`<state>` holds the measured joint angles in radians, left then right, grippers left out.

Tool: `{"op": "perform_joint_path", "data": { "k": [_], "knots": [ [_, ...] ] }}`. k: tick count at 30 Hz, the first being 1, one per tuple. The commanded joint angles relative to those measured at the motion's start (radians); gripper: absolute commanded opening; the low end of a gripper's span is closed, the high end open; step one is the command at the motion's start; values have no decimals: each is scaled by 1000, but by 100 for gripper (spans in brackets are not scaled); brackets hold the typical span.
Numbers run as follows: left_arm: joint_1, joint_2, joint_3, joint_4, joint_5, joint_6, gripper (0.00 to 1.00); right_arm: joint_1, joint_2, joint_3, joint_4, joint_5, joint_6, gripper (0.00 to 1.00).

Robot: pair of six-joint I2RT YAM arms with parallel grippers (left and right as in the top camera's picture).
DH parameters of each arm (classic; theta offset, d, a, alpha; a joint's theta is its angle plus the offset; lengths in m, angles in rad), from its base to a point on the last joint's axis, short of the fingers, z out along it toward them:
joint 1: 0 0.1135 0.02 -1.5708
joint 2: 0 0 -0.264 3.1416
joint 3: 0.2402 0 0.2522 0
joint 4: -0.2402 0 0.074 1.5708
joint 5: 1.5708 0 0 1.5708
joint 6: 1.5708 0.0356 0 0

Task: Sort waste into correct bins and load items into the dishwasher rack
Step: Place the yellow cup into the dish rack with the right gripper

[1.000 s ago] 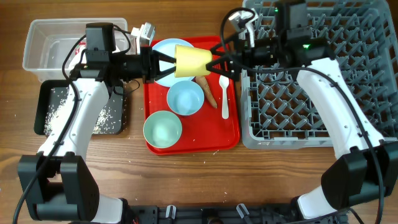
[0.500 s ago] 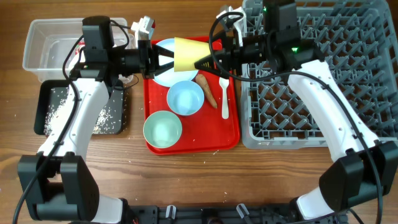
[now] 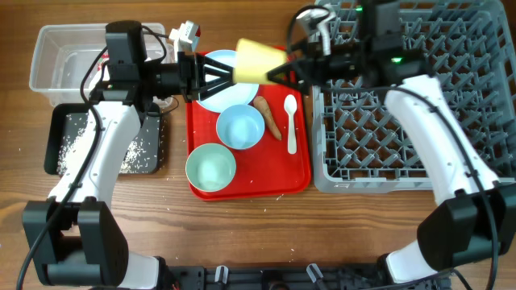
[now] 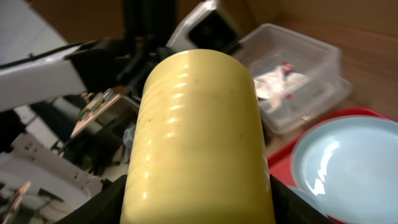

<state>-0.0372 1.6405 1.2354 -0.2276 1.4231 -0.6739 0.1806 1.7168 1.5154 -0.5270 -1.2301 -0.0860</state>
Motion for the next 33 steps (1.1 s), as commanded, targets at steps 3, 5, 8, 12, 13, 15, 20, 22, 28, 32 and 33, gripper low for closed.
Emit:
{"op": "perform_joint_path", "data": {
  "k": [3,5,8,12,13,15,20,22,28,32,33],
  "knots": [
    [-5,-21,16,-11,-70,134,45,-185,-13,21,-118,252,37,25],
    [-46,-21,16,-157,-417,229,43,-241,-93,29,-311,554,58,25],
    [-100,-21,16,-270,-746,230,42,-237,-148,29,-442,718,91,25],
    [-196,-21,16,-360,-1122,230,42,-223,-179,29,-657,907,116,25],
    [-216,-21,16,-371,-1183,230,43,-220,-180,29,-710,945,122,25],
    [-269,-21,16,-395,-1329,240,45,-210,-179,29,-841,1073,182,26],
    [-327,-21,16,-406,-1452,275,46,-205,-176,29,-1005,1202,275,28],
    [-332,-21,16,-412,-1463,275,46,-205,-173,19,-1027,1234,299,28],
    [-332,-21,15,-421,-1463,275,47,-204,-161,-86,-954,1194,294,28],
    [-332,-21,15,-421,-1463,275,47,-182,-161,-175,-841,1139,272,27],
    [-332,-21,15,-421,-1463,275,47,-179,-161,-187,-826,1139,272,28]
  ]
}}
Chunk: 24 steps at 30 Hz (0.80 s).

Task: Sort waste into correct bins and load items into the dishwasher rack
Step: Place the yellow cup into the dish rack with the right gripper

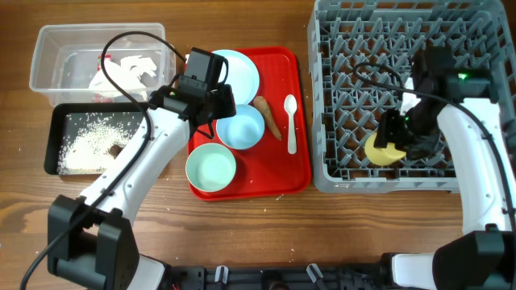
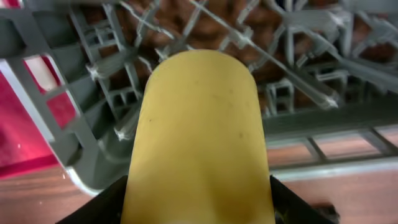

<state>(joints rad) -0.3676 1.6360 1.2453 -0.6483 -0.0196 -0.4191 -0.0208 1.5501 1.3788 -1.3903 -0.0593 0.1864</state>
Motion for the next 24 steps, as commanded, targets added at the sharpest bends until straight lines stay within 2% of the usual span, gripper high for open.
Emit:
{"op": "perform_joint_path", "data": {
  "k": [1,8,10,11,14,24],
  "knots": [
    [-2,-16,5,0,-20,20,47,24,6,-60,48,-32,0,28],
    [-2,-16,4,-19,-20,20,46,24,26,-95,71,-44,0,29],
    [-2,-16,4,-22,-19,20,46,24,34,-102,71,-47,0,38],
    [-2,-16,4,-23,-19,20,47,24,37,-103,71,-47,-1,52],
    [-2,-16,4,-23,-19,20,49,24,41,-103,84,-47,-2,66],
    [-2,-16,4,-26,-19,20,49,23,41,1,64,-63,-2,95]
  ]
}}
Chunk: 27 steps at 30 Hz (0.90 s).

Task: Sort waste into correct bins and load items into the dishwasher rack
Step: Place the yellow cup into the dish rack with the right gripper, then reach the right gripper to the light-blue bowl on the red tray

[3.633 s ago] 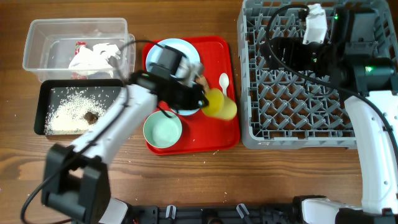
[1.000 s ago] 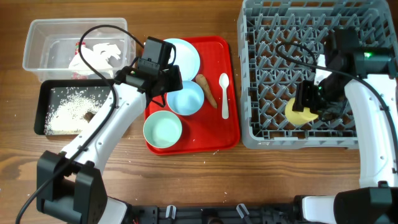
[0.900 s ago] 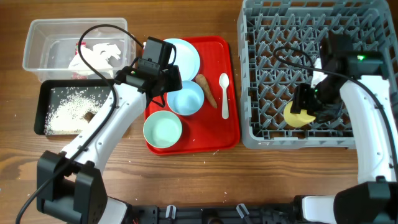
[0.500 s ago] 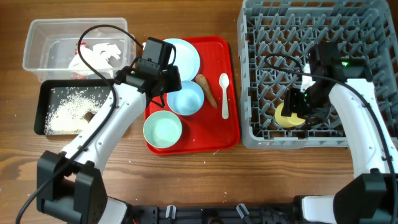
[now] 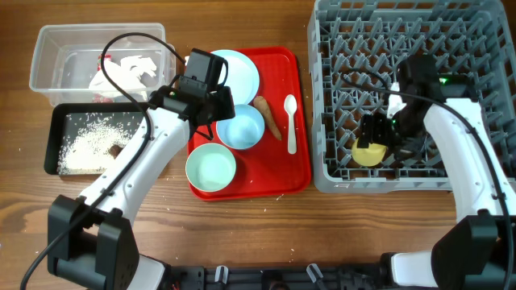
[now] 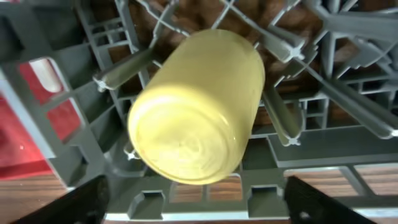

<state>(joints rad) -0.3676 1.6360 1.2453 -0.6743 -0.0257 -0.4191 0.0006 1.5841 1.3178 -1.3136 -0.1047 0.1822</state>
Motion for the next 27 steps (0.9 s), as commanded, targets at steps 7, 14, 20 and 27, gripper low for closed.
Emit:
{"op": "perform_joint_path", "data": {
  "k": [7,14,20,27],
  "knots": [
    [-2,-16,4,-1,-10,20,54,2,7,216,-60,-17,-2,96],
    [-2,-16,4,-1,10,20,57,2,6,362,-51,-113,-53,93],
    [-1,-24,5,-35,10,11,58,28,6,365,31,-217,-73,89],
    [131,-100,61,-109,9,-90,67,270,50,343,230,-150,140,83]
  ]
}}
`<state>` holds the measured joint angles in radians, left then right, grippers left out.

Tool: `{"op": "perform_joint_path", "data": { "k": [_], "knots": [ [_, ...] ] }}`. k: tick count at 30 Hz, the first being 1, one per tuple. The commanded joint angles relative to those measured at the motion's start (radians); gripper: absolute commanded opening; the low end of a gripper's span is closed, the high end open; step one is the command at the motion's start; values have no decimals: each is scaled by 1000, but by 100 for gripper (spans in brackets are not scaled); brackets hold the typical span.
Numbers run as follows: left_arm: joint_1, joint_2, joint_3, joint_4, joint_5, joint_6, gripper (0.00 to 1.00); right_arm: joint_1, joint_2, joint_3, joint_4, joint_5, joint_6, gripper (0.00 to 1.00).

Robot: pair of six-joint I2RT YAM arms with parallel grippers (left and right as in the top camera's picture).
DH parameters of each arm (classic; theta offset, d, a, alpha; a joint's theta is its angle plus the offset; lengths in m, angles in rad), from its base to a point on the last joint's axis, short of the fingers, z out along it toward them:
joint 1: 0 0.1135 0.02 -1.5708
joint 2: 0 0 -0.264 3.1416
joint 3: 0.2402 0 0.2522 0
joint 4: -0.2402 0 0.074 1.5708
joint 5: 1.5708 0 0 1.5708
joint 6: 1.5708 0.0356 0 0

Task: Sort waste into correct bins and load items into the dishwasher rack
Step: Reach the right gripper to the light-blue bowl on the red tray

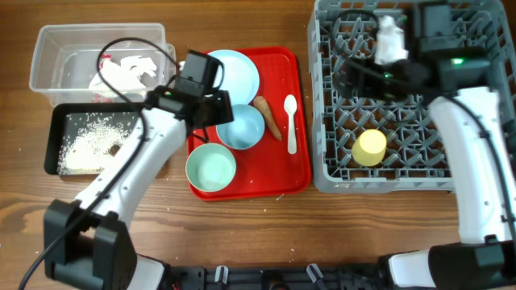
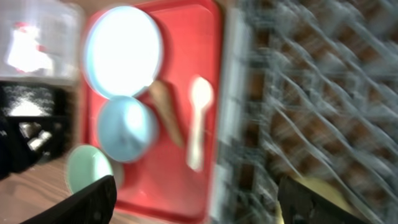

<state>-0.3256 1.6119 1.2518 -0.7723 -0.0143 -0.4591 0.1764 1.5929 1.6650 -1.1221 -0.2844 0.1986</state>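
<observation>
The yellow cup (image 1: 371, 147) stands mouth down in the front part of the grey dishwasher rack (image 1: 319, 113), its edge also at the lower right of the blurred right wrist view (image 2: 323, 190). My right gripper (image 1: 351, 76) hangs open and empty above the rack's back left, jaws wide apart (image 2: 199, 208). On the red tray (image 1: 300, 173) are a pale blue plate (image 1: 242, 71), a blue bowl (image 1: 242, 129), a green bowl (image 1: 211, 167), a carrot piece (image 1: 268, 117) and a white spoon (image 1: 291, 122). My left gripper (image 1: 216, 111) hovers at the blue bowl's left rim, apparently open.
A clear bin (image 1: 48, 56) holding crumpled wrappers stands at the back left. In front of it lies a black tray (image 1: 85, 145) with rice scraps. A few white crumbs dot the wooden table in front of the red tray.
My right gripper has left the yellow cup standing in the rack and risen to the rack's back left, now facing the tray. The left gripper shifted slightly left.
The yellow cup was held in the air between both grippers over the tray's back. Then my right gripper held it low in the rack's front while the left sat by the blue bowl. Then the jaws stood apart around the cup; now it stands alone.
</observation>
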Motion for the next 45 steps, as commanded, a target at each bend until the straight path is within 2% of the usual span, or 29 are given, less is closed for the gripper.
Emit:
{"op": "perform_joint_path", "data": {
  "k": [1,3,4,10,17,20,23,27,34,35,36,37,45],
  "knots": [
    [127,-95,56,-8,-2,-50,72,145,70,-14,68,42,167,83],
    [180,-117,56,-8,-2,-50,94,208,122,-26,97,44,206,81],
    [210,-127,56,-8,-2,-50,100,243,162,-27,112,44,231,80],
    [319,-129,56,-7,-2,-50,100,366,364,-27,142,59,375,62],
    [325,-127,56,-7,-2,-50,100,410,519,-28,160,58,407,48],
    [325,-127,56,-7,-2,-50,100,418,547,-29,187,58,408,33],
    [325,-127,56,-7,-2,-50,100,422,561,-34,206,59,411,27],
    [325,-127,56,-7,-2,-50,100,422,562,-44,217,64,412,21],
    [325,-127,56,-7,-2,-50,100,422,589,-57,228,89,449,20],
    [325,-127,56,-7,-2,-50,100,422,590,-57,228,89,455,17],
    [325,-127,55,-7,-2,-50,100,422,590,-57,228,89,456,8],
    [325,-127,56,-7,-2,-50,100,422,590,-57,229,89,456,4],
    [325,-127,56,-7,-2,-50,100,410,560,-23,208,95,451,4]
  ]
}}
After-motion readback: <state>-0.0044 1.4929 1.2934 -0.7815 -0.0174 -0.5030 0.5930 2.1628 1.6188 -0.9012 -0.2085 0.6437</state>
